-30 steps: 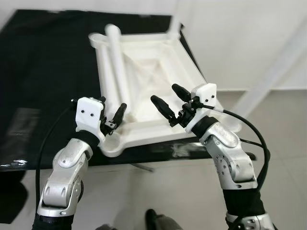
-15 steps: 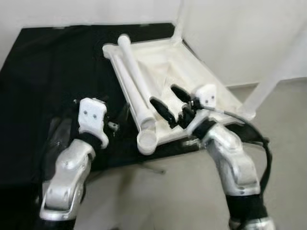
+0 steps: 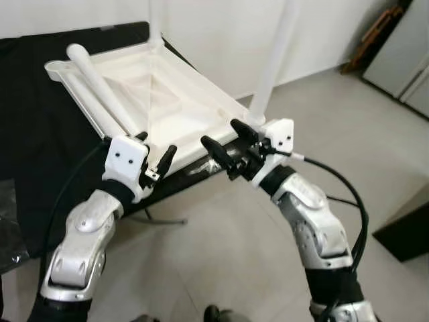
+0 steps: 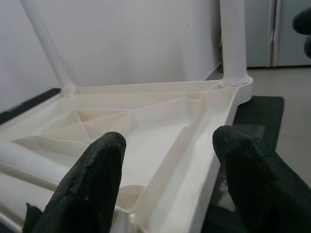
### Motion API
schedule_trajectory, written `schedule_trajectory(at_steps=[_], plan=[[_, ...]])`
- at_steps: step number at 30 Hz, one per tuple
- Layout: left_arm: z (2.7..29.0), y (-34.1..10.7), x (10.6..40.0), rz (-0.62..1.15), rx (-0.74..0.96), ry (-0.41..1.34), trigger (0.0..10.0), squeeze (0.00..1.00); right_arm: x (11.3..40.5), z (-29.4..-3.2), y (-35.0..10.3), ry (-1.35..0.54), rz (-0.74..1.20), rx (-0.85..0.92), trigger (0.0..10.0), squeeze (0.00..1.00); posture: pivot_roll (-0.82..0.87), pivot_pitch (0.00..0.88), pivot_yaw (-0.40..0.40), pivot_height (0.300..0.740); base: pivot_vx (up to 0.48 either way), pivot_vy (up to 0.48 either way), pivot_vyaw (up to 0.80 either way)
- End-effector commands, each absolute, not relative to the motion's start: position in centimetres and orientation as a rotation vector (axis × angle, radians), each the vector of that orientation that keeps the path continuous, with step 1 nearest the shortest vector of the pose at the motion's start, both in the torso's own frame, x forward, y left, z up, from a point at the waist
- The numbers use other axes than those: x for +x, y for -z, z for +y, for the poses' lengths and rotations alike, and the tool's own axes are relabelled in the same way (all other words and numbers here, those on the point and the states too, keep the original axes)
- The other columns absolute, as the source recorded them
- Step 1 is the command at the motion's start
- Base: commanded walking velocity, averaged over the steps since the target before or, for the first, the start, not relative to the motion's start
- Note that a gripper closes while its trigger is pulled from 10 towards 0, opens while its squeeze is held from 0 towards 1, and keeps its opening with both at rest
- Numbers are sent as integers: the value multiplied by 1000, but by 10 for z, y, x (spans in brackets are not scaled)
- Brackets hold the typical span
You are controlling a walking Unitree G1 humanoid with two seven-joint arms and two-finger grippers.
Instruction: Building children table
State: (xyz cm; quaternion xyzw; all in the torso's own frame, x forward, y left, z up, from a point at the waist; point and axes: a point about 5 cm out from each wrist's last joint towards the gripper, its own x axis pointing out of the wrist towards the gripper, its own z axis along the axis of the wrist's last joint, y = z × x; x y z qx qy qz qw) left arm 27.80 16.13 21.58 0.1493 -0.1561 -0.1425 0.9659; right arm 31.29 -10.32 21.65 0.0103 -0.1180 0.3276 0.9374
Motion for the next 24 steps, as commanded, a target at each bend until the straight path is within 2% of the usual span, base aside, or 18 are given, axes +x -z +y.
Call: schedule_trajectory(at_steps=[1,4,24], plan=[[162,-215,277,-315,335,291,10000,0,313,-104,-214,-660,-237,11,10000,0,14,180,-82,740,0,0,0],[165,-217,278,-315,437,290,10000,0,315,-107,-211,-639,-223,-10,10000,0,14,180,-83,740,0,0,0],[180,-222,281,-314,787,313,10000,0,325,-118,-207,-550,-208,-38,10000,0,15,167,-89,740,0,0,0]])
